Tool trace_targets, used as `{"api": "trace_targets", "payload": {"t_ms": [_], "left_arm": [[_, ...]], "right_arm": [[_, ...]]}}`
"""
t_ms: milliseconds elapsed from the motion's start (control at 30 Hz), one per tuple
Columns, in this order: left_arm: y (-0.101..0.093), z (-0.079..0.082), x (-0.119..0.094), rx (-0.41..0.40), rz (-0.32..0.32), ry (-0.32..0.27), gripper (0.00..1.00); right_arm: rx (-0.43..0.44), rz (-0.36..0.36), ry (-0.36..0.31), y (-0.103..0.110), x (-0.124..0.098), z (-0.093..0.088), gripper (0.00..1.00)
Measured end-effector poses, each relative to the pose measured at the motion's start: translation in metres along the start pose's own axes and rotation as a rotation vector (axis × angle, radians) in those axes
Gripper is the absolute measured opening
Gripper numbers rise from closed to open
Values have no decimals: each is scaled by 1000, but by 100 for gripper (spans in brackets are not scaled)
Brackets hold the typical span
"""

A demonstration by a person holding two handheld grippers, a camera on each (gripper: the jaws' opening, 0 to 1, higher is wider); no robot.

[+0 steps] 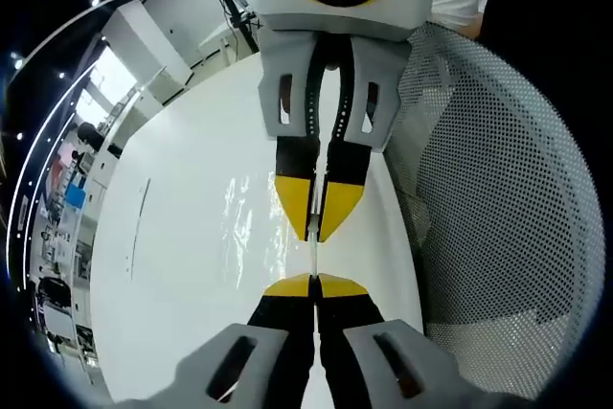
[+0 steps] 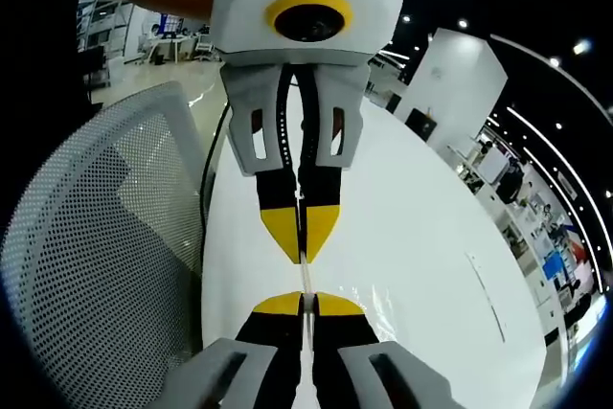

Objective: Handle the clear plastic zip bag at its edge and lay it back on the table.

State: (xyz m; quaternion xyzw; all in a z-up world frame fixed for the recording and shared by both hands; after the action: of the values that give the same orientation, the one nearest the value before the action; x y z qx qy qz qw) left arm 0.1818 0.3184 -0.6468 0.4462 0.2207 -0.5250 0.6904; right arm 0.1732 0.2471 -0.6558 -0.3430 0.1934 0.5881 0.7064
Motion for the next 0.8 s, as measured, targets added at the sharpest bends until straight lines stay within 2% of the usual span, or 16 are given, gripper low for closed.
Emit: {"api": "trace_targets", "payload": {"t_ms": [800], "left_arm": [[2,-4,-4,-4,12,-4,0]], "right_arm": [[16,-13,4,1,-9,-7,0]]}}
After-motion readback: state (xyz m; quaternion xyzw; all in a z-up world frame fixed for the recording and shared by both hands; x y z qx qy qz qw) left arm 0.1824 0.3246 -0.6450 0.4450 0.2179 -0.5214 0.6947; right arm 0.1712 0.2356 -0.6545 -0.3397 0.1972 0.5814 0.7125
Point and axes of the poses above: the point that each gripper's makers call its tool centre point, and the gripper's own axes: x roughly forward along the fingers, y roughly to its left, z roughly out of its top, the point moved 5 cm from there along -x, roughly backward along the fingers, and after that the axes turned 6 degrees about z, right-handed, at the moved point
